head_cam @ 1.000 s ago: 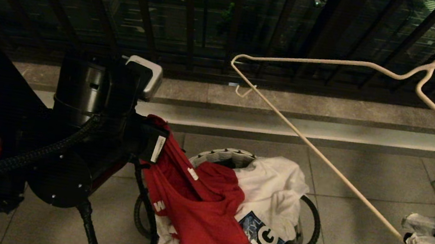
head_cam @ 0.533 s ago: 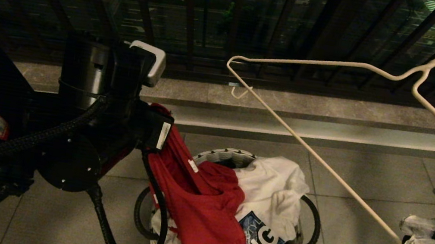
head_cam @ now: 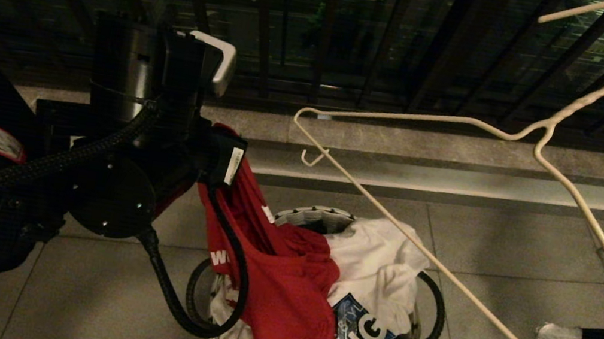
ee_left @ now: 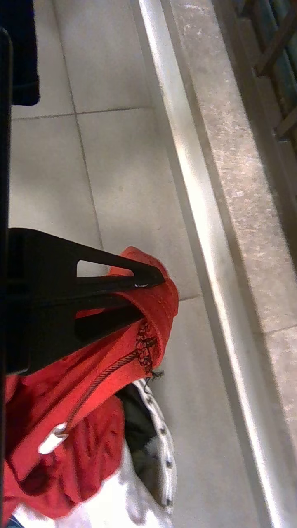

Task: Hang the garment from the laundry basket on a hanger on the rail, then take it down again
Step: Hang the clothes on the clothes rack

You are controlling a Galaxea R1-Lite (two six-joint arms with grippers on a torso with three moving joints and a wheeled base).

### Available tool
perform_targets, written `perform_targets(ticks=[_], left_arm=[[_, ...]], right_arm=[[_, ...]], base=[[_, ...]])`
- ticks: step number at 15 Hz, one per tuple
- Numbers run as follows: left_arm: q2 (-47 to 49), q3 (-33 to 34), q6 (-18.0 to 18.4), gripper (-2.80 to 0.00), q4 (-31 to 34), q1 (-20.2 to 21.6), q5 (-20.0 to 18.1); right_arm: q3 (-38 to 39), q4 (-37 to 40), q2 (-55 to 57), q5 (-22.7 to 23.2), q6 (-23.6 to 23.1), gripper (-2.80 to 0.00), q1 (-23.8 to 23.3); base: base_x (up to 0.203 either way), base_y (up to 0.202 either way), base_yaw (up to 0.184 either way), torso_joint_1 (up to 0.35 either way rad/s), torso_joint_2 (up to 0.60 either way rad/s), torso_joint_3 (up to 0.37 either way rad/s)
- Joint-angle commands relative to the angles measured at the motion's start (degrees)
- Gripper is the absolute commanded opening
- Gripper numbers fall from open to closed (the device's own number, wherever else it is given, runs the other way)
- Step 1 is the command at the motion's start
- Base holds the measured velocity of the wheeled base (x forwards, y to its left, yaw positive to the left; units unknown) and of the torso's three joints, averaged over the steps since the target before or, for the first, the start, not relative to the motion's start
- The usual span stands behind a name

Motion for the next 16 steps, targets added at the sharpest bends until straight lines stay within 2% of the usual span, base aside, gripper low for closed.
perform_targets(ticks=[1,8,10,16], left_arm=[[0.65,-1.30,0.28,-2.80,-0.16,0.44,0.25],[0.78,-2.93,1.16,-2.80,-0.16,0.67,0.28],[0.70,-3.02,1.16,-2.80,-0.16,0.67,0.25],[0.17,-3.52,0.89,-2.80,1.68,0.18,0.34]], right_arm=[[0.02,0.94,-0.41,0.18,-0.24,-2.80,2.41],[1.61,2.56,-0.30,0.00,-0.59,-2.80,7.39],[2.81,2.63,-0.13,0.00,-3.23,-2.80,7.58],[4.56,1.85,2.73,0.03,-4.29,-2.80,7.95]], base=[[0.000,0.000,0.000,0.000,0.00,0.000],[0.000,0.000,0.000,0.000,0.00,0.000],[0.000,0.000,0.000,0.000,0.00,0.000],[0.000,0.000,0.000,0.000,0.00,0.000]])
